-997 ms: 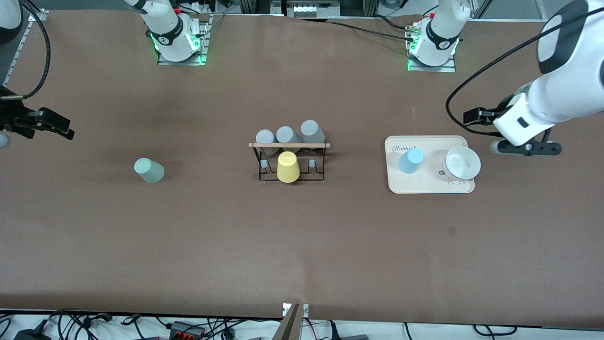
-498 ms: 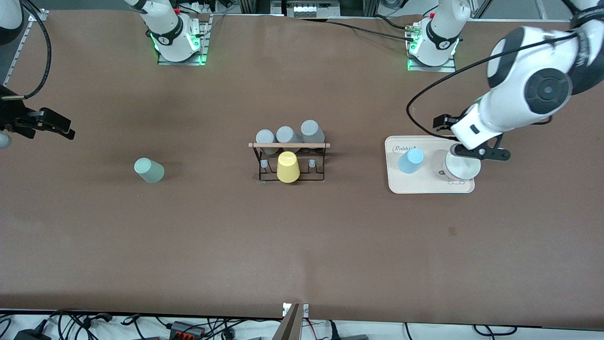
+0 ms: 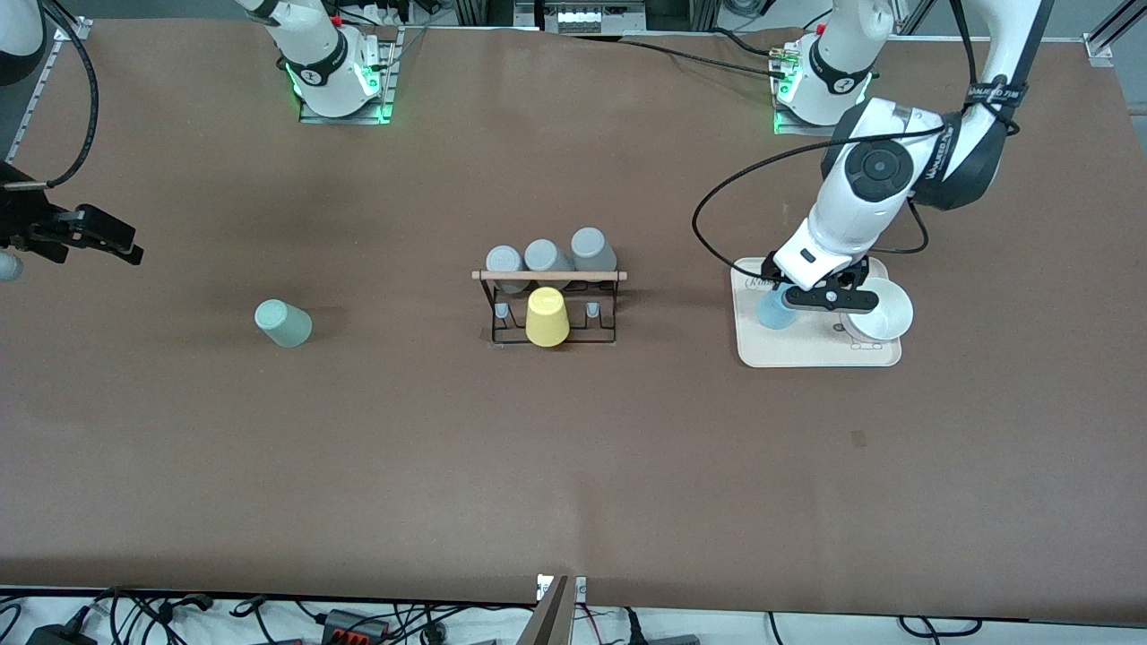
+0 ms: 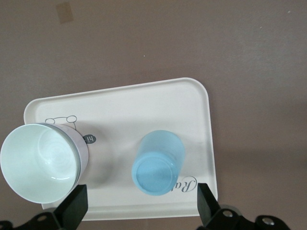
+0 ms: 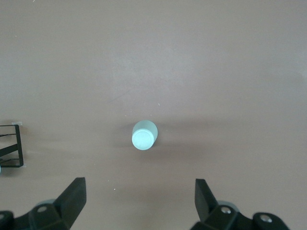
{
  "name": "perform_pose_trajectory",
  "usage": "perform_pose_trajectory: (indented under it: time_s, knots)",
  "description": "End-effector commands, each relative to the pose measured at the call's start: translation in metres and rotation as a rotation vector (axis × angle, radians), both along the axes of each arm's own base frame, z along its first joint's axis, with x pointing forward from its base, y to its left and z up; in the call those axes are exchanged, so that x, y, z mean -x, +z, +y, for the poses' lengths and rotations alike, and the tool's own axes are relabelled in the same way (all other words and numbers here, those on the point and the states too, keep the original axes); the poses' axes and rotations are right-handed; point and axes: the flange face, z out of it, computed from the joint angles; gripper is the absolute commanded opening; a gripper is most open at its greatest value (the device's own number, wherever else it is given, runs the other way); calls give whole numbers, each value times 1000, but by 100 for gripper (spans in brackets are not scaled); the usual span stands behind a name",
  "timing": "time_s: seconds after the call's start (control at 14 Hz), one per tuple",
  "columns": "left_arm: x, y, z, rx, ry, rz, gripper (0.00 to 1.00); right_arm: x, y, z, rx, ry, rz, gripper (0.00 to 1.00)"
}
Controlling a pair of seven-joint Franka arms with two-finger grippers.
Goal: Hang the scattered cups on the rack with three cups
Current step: 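Close the left gripper on the light blue cup and lift it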
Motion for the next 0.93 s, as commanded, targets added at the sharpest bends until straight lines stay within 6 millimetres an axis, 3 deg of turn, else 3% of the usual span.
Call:
perform_pose_trajectory:
  time_s: [0.0, 0.21, 0.5, 0.85]
  knots:
    - [4, -35, 1, 11, -2, -15, 100, 6, 2, 2, -1, 15, -5, 100]
    - [15, -67, 9, 62, -4, -56, 100, 6, 1, 1, -1, 13, -4, 100]
    - [15, -70, 17, 61, 4, -51, 100, 6, 0, 1, -1, 13, -1, 100]
    - [24, -99, 22, 99, 10, -64, 100, 6, 0, 1, -1, 13, -1, 100]
